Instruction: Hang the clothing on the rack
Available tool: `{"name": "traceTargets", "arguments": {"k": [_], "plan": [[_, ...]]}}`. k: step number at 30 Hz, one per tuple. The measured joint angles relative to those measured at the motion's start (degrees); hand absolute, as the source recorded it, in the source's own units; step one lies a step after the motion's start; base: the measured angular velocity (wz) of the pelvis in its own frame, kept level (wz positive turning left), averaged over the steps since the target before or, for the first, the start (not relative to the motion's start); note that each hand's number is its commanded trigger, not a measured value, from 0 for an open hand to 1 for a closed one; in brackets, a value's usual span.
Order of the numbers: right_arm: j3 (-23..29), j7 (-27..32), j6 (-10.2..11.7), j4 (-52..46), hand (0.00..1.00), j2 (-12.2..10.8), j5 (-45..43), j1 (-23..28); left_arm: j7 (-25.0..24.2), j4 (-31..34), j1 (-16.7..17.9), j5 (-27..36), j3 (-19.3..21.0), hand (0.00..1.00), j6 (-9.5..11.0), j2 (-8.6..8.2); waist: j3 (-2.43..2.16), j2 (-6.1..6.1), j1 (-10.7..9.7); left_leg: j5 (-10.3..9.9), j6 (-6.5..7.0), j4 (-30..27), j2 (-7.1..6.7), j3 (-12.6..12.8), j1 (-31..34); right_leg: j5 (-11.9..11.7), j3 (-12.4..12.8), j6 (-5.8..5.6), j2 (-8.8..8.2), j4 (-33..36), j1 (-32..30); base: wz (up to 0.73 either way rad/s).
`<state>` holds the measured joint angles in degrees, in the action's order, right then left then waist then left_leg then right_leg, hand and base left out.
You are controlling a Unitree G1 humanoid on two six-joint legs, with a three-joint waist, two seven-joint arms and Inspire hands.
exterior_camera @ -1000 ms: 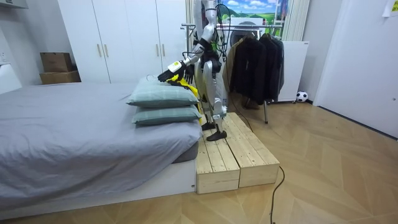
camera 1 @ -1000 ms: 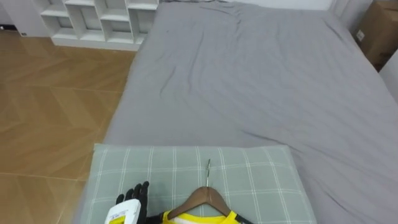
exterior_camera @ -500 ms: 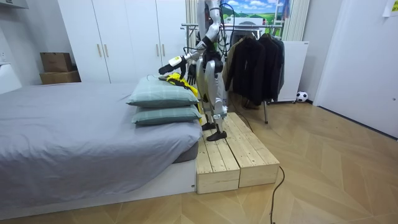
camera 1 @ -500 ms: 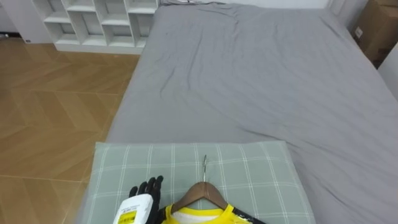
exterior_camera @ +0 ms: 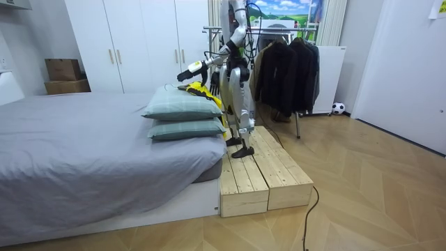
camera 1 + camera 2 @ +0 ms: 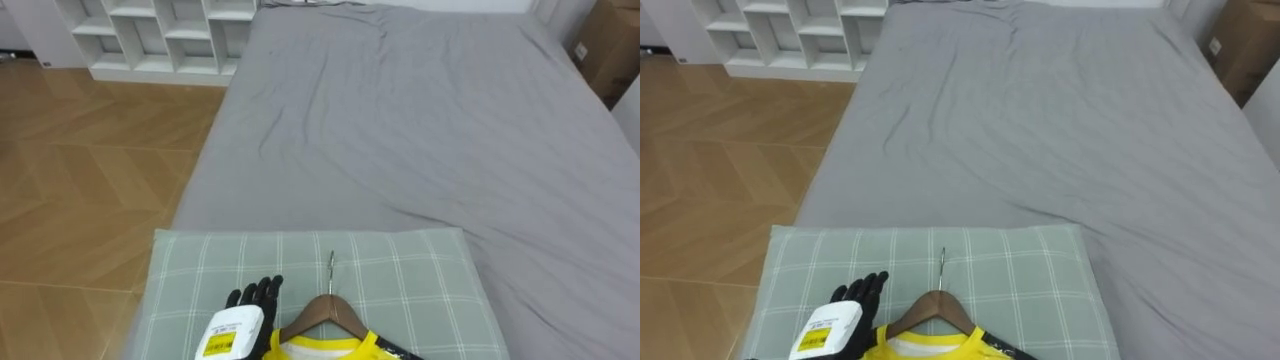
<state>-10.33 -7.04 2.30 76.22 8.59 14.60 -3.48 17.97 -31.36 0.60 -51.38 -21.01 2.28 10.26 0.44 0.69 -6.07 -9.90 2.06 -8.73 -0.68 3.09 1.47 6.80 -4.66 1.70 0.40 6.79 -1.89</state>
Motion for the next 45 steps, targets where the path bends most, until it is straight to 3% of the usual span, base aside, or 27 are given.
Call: {"name": "traceTargets", "arguments": {"k": [5, 16, 23, 35, 45], "plan": [[0.2, 0.0, -1.2, 0.0, 0.00, 0.0, 0.6, 0.0, -2.0, -0.2, 0.0, 0.1, 0.0, 0.00, -1.6, 0.16, 0.08, 0.13, 0.0, 0.0, 0.00, 0.0, -0.02, 0.0, 0.0, 0.0, 0.0, -0.03, 0.10, 0.0, 0.0, 0.00], [0.2, 0.6, -1.2, -0.3, 0.00, -0.1, 0.2, 0.1, -7.0, -1.3, 0.9, 1.4, 0.0, 0.00, -3.5, 0.43, 0.15, 0.34, -0.2, 0.0, 0.00, 0.0, -0.05, 0.0, 0.0, 0.1, 0.3, -0.11, 0.07, 0.0, -0.1, 0.00], [0.2, 0.8, -1.1, -0.2, 0.00, -0.3, 0.2, 0.1, -8.6, -6.0, 1.2, 2.4, 0.0, 0.00, -3.4, 0.35, 0.38, 0.96, -0.2, 0.0, 0.00, 0.0, -0.03, 0.0, 0.0, 0.1, 0.1, -0.06, -0.10, 0.0, 0.0, 0.00], [0.2, 1.1, -1.1, -0.4, 0.00, -0.4, -0.7, 0.0, -8.6, -7.5, 1.0, 2.4, 0.1, 0.00, -3.2, 0.45, 0.16, 1.35, -0.3, 0.0, 0.00, -0.1, -0.05, -0.1, -0.1, 0.2, 0.0, -0.09, -0.16, 0.1, 0.1, 0.00], [0.2, 2.8, -1.2, -0.6, 0.00, -0.5, -1.1, 0.2, -7.1, -13.7, -1.2, 3.0, 0.4, 0.00, -2.1, 0.06, 0.21, 1.53, -0.2, 0.0, 0.00, -0.1, -0.05, 0.4, -1.0, 0.2, 0.7, -0.09, 0.10, 0.1, 1.0, -0.02]]}}
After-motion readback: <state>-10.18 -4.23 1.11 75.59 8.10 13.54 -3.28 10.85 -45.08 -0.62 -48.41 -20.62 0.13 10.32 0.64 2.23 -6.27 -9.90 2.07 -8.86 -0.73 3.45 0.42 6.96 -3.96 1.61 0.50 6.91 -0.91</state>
